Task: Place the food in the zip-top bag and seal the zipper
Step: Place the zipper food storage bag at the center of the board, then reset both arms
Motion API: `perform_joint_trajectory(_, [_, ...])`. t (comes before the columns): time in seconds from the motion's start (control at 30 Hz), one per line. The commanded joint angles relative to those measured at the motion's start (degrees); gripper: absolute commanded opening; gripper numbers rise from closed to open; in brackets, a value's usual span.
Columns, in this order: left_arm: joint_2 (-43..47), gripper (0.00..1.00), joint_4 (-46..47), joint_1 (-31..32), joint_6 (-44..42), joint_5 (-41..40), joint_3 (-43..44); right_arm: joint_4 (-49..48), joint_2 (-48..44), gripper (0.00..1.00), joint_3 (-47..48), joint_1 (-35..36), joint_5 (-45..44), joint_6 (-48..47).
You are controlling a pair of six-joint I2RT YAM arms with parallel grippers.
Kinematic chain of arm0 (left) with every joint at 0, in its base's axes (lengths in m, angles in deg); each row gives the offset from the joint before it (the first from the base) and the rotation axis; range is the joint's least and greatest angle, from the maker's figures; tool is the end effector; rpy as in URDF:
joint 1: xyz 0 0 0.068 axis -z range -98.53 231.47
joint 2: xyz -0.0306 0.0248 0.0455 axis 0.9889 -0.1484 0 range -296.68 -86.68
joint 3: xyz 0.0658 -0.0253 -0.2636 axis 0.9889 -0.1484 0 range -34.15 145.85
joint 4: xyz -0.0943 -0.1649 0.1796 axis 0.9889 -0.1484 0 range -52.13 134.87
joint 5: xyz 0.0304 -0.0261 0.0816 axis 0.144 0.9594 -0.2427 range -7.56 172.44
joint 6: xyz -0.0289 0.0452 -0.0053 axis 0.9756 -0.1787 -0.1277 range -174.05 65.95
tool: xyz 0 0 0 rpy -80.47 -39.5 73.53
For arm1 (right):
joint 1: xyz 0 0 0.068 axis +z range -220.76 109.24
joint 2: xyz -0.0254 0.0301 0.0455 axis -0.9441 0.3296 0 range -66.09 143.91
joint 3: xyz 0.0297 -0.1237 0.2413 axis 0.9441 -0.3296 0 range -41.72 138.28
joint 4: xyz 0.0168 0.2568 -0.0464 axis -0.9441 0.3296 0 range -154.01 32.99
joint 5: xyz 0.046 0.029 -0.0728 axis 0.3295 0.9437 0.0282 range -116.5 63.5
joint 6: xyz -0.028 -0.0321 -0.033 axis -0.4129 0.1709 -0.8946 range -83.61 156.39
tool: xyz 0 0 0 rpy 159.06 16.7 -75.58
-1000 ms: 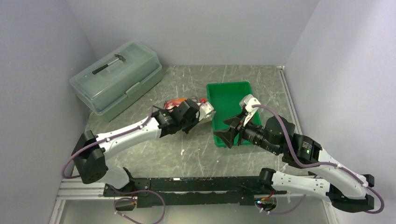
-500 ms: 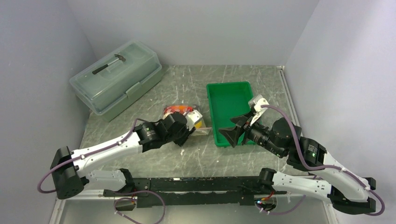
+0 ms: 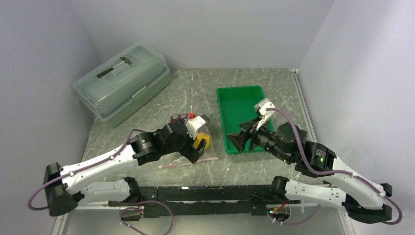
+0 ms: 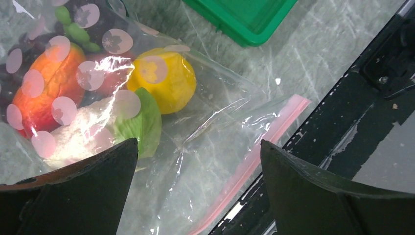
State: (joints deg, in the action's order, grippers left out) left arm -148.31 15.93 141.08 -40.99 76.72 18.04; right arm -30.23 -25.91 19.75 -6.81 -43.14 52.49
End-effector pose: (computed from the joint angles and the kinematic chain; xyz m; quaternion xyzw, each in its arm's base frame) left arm 0.1203 -0.1981 0.2969 0.3354 0.8345 -0.2216 0.3768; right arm 0.0665 0.1126 0.4054 -0.2301 0.7421 0.3119 0.5469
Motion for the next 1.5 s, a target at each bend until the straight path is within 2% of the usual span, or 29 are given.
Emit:
perform_joint_trajectory(0.0, [4.18, 1.0, 0.84, 0.33, 2.22, 0.88, 2.32, -1.22, 0.41, 0.72, -0.09, -0.06, -2.51, 0.6])
perform_joint_trajectory(0.17, [6.03, 1.0, -0.79, 0.33, 3.04, -1.22, 3.16, -1.81, 1.23, 0.73, -0.84, -0.13, -3.66, 0.86])
perform_joint_trajectory(0.37, [2.81, 1.0, -6.05, 0.33, 5.11, -8.42, 5.87, -2.47, 3.67, 0.76, -1.89, -1.01, -4.59, 0.76])
perform_joint_trajectory(0.5, [0.52, 1.0, -9.24, 0.16, 5.1, -13.14, 8.8, -2.94, 5.76, 0.76, -2.5, -4.07, -2.93, 0.69])
perform_joint_trajectory(0.6, [-0.23, 1.0, -10.95, -1.31, 4.26, -12.68, 10.58, -4.04, 6.21, 0.77, -3.67, -7.63, -0.17, 0.81])
perform_joint_trajectory(0.67, [-0.06, 1.0, -11.61, -3.94, 4.17, -11.48, 11.08, -4.85, 6.46, 0.78, -4.6, -10.6, 2.68, 0.94])
perform_joint_trajectory(0.8, [0.81, 1.0, -12.08, -14.05, 3.47, -3.84, 11.24, -6.87, 7.12, 0.78, -6.33, -18.93, 12.09, 1.98])
perform_joint_trajectory(1.0, [1.01, 1.0, -15.94, -25.44, 2.5, 1.99, 14.24, -9.07, 7.97, 0.79, -9.01, -34.68, 24.15, 4.58])
perform_joint_trajectory(1.13, [2.07, 1.0, -16.1, -35.73, 2.2, 9.2, 13.95, -11.6, 6.95, 0.79, -11.56, -46.13, 33.5, 7.45])
perform_joint_trajectory(1.23, [3.44, 1.0, -15.39, -41.95, 3.19, 13.19, 12.63, -12.89, 6.2, 0.79, -13.22, -49.19, 34.69, 8.78])
perform_joint_trajectory(1.37, [6.4, 1.0, -13.4, -42.92, 3.99, 12.59, 10.55, -14.43, 3.08, 0.8, -15.63, -49.44, 31.81, 8.26])
perform_joint_trajectory(1.47, [9.66, 1.0, -11.22, -42.92, 4.26, 12.96, 8.18, -16.78, 0.75, 0.81, -17.52, -49.44, 34.06, 7.35])
